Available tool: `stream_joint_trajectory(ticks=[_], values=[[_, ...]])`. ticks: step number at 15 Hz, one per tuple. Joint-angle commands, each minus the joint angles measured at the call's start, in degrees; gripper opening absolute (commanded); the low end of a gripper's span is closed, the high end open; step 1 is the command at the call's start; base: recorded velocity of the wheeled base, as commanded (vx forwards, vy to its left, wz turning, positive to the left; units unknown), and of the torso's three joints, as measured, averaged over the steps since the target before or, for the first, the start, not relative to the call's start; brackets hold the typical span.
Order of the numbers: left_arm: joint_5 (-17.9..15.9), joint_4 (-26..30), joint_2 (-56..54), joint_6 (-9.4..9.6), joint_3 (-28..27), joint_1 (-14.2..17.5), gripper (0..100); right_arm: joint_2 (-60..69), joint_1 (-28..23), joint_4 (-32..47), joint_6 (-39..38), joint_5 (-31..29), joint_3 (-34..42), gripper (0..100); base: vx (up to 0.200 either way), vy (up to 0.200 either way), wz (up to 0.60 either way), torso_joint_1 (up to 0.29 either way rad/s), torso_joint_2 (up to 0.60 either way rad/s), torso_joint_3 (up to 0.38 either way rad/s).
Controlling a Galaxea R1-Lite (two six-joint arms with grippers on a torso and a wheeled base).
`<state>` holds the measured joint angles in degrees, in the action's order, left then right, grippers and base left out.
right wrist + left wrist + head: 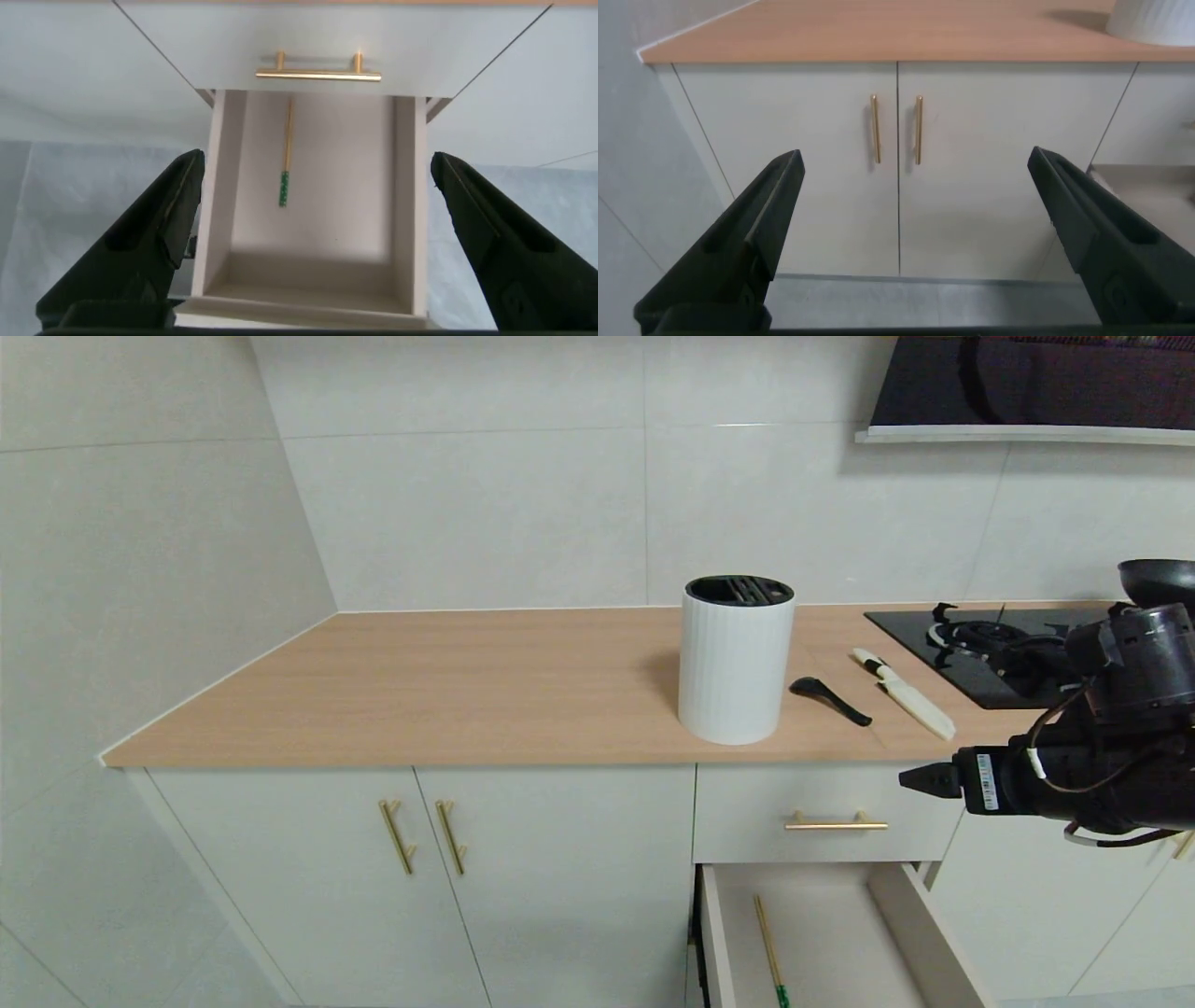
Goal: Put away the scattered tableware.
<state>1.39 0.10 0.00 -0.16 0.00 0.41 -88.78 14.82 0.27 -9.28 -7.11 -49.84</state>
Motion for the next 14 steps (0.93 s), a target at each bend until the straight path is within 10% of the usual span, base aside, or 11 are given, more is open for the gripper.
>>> stream_joint_trajectory(ticks=[1, 14], values=[[0.0, 0.0, 0.0, -0.02, 0.0, 0.0, 100, -0.9, 0.0, 0.0, 0.8, 0.0, 0.4, 100, 0.000, 0.000, 0.00, 0.046, -0.09, -0.061], [0.0, 0.1, 0.0, -0.02, 0.0, 0.0, 100, -31.8, -7.0, -10.6, 11.0, 8.2, -34.9, 100, 0.000, 0.000, 0.00, 0.002, 0.00, -0.002]])
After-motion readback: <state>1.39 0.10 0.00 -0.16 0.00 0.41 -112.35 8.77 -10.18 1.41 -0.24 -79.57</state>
